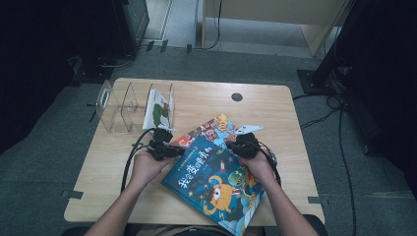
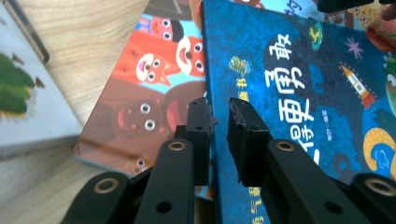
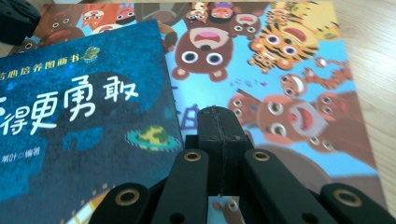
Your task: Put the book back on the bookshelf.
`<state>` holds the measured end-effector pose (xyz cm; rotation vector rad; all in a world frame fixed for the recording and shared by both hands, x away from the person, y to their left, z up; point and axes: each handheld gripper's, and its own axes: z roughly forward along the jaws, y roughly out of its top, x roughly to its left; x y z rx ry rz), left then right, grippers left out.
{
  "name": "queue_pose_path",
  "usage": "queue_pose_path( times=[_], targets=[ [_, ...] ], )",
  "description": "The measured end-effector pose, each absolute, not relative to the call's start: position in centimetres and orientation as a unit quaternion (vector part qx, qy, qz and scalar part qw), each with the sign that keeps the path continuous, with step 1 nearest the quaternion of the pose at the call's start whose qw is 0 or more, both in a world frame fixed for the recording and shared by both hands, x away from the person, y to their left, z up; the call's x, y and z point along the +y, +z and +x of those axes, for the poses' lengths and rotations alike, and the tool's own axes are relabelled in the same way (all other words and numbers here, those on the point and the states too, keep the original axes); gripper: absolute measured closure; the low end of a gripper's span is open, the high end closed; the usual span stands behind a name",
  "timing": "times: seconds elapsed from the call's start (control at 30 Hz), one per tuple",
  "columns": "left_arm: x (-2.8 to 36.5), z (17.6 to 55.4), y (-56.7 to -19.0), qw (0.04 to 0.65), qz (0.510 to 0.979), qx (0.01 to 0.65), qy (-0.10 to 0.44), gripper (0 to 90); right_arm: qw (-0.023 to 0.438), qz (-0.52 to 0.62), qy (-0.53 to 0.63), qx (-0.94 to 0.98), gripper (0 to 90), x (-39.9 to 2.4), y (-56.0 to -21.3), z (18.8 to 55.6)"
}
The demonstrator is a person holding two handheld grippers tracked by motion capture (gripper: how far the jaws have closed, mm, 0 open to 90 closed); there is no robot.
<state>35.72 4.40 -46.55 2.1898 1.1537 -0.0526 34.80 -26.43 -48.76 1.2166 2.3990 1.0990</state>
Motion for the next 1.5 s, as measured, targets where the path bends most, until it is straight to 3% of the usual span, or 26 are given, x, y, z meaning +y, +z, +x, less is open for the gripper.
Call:
queue_pose_path(
  times=[0.53,0.93,1.5],
  targets=[
    [1.3,38.5,-46.5,0.335,0.849,0.409,-0.016,84.1,0.135,0.457,0.386,0.79,90.0,-30.2,-48.6,31.5],
    [-0.7,39.7,-47.0,0.331,0.857,0.394,-0.015,76.3,0.152,0.482,0.396,0.766,89.9,-32.9,-48.6,28.9],
    [-2.7,41.8,-47.4,0.345,0.856,0.386,0.013,78.5,0.164,0.507,0.392,0.75,89.9,-35.3,-48.7,25.6]
  ],
)
